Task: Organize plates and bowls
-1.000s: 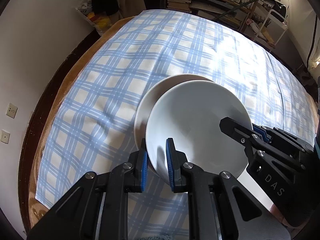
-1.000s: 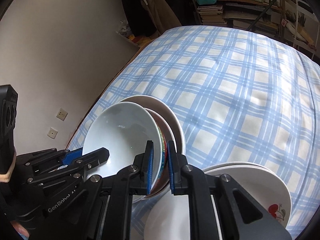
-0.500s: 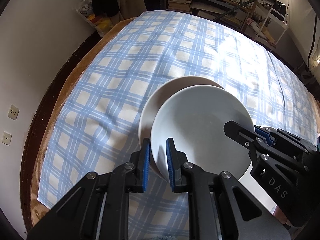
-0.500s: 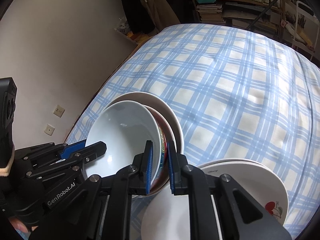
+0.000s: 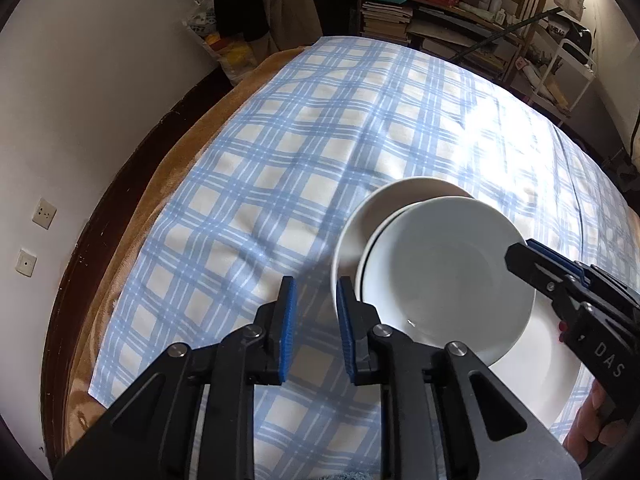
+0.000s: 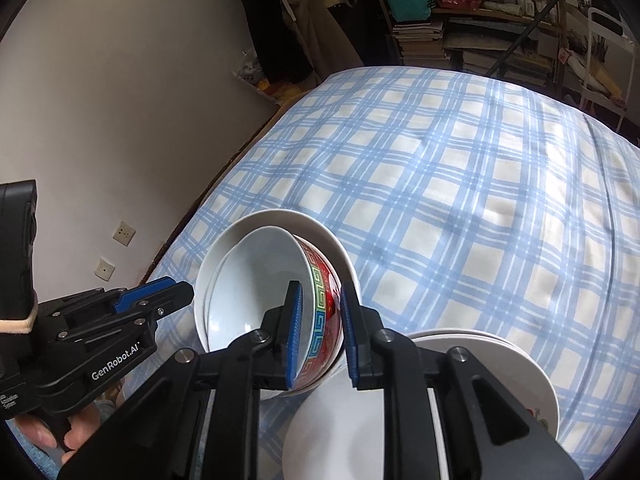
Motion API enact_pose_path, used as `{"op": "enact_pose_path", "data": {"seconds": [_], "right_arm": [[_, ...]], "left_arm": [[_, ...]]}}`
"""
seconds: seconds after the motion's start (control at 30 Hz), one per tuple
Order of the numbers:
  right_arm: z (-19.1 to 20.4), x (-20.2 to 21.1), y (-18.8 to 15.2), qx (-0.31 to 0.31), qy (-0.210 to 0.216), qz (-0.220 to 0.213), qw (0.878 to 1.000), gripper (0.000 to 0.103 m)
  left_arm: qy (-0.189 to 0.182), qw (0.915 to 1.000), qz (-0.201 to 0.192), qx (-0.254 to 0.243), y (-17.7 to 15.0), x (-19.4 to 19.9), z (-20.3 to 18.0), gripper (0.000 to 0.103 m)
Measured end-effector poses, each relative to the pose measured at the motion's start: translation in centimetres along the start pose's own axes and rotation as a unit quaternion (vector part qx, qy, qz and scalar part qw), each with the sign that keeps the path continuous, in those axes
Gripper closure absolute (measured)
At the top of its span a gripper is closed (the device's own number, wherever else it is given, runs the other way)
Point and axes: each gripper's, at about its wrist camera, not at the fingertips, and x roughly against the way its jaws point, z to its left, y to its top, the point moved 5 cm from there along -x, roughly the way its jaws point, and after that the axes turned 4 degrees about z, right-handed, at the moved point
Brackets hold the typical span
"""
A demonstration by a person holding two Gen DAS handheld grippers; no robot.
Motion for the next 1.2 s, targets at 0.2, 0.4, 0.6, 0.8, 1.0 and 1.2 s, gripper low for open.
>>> {"op": "enact_pose_path", "data": {"seconds": [0.2, 0.4, 0.6, 0.8, 1.0, 1.2], "right_arm": [[-1.4, 1.0, 0.5, -0.009, -0.015, -0.002, 1.000, 0.056], [-3.4, 1.5, 0.8, -0.026, -0.035, -0.003, 0.999, 0.027], [-4.8, 1.9, 1.0, -0.023, -0.062, -0.004, 0.998, 0.000], [-5.5, 1.3, 0.8, -0.016, -0.095, 0.005, 0.995, 0.000], [-5.8, 0.5, 0.5, -0.015, -0.110, 0.018, 0.994, 0.000], [-5.8, -0.4, 0.1, -0.011, -0.118, 0.026, 0.993, 0.000]], "left_arm": [[0.033, 0.9989, 0.008, 0.033, 0.4, -0.5, 2.6, 0.066], [0.057, 0.9974, 0.001, 0.044, 0.8, -0.3, 4.0, 0.038], [0.069, 0.9967, 0.012, 0.040, 0.9, -0.9, 3.9, 0.018], [0.064, 0.9970, 0.025, 0.036, 1.1, -1.6, 3.5, 0.014], [0.029, 0.9986, 0.021, 0.040, 1.2, -1.4, 3.1, 0.014], [0.022, 0.9982, 0.038, 0.042, 1.3, -2.1, 3.0, 0.014]]}}
